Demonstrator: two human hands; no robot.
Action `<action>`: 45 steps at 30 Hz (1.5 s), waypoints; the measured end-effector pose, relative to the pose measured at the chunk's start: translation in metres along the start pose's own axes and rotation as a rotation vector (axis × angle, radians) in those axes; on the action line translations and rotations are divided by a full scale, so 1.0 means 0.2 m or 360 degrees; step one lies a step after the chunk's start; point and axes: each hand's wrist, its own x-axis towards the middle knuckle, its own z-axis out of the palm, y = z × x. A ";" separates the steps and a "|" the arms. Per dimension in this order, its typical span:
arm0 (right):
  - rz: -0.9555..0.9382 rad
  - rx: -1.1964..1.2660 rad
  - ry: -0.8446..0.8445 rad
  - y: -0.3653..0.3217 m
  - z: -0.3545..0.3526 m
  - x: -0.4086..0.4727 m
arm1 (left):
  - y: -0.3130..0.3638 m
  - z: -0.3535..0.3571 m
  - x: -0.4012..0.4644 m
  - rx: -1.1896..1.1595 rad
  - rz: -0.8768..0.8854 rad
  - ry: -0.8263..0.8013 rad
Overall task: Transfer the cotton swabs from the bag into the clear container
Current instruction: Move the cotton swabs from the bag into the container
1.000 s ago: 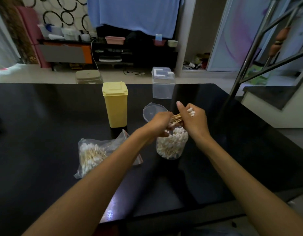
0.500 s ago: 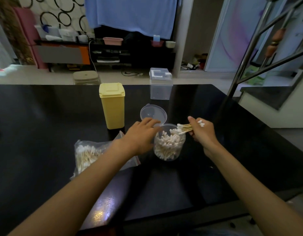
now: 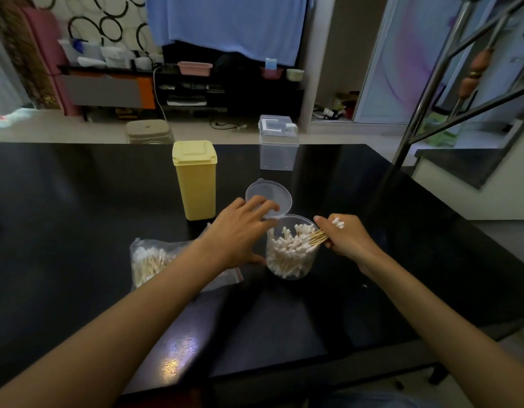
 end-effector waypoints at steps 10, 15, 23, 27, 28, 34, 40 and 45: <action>-0.0036 -0.0085 0.0001 0.00 -0.01 0.03 | -0.02 -0.09 0.10 -0.0258 0.0157 -0.0179; -0.0077 -0.0045 0.0115 0.01 0.02 0.03 | -0.02 -0.05 0.04 -0.0531 0.0133 -0.0169; -0.0205 -0.0075 0.0243 -0.01 -0.02 -0.02 | 0.05 -0.01 -0.09 -0.1065 -0.0038 0.0006; -0.0571 -0.0015 0.0473 -0.08 -0.04 -0.09 | 0.03 0.00 -0.13 -0.1383 -0.0263 0.0062; -0.0661 -0.0081 0.0474 -0.10 -0.01 -0.11 | 0.02 0.01 -0.12 -0.1300 -0.0273 -0.0031; -0.1115 -0.0562 0.0609 -0.13 0.17 -0.17 | 0.02 0.04 -0.04 -0.0888 -0.0258 -0.0129; -0.1050 -0.0650 0.0604 -0.09 0.28 -0.20 | 0.04 0.10 -0.04 -0.0980 -0.0303 -0.0040; -0.0882 -0.0569 0.0520 -0.07 0.29 -0.23 | 0.03 0.12 -0.04 -0.1049 -0.0348 -0.0016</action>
